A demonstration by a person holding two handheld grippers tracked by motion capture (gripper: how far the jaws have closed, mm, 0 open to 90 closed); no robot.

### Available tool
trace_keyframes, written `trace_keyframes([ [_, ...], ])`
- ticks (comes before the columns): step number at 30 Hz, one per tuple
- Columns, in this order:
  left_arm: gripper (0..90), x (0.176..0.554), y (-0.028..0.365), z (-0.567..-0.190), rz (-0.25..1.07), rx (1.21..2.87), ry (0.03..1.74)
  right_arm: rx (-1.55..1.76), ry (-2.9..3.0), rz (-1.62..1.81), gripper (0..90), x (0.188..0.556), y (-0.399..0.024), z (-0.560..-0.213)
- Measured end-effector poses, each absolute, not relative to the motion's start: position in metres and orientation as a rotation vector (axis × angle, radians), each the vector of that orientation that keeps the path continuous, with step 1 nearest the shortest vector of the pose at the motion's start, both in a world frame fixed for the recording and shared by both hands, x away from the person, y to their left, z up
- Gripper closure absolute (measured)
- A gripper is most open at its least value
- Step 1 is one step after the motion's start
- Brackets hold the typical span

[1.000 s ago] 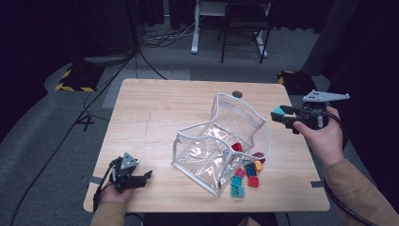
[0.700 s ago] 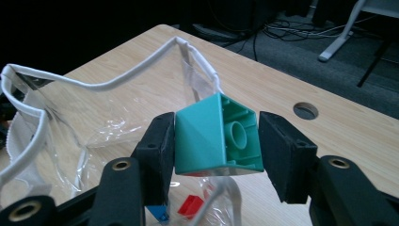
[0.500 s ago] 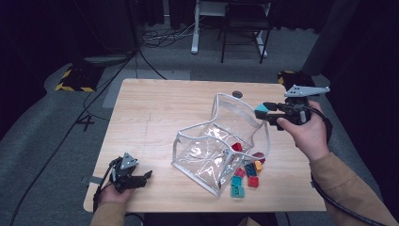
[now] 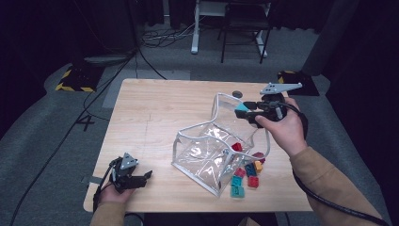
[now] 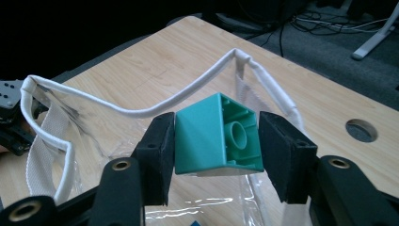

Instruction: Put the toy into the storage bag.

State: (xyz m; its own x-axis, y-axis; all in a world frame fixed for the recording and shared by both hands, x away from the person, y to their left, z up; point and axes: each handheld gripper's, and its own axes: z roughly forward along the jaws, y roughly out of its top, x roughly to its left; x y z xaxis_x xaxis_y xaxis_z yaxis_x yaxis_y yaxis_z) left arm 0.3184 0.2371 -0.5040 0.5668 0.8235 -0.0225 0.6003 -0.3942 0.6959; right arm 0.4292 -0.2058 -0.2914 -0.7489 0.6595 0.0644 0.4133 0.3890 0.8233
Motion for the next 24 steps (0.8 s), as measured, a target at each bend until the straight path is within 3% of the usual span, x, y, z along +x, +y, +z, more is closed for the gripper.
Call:
trace_keyframes([
  [24,23.9,0.318,0.237,-0.504,0.429,2.13,1.132,0.997,2.571,1.033,48.5,0.45,-0.148,-0.348],
])
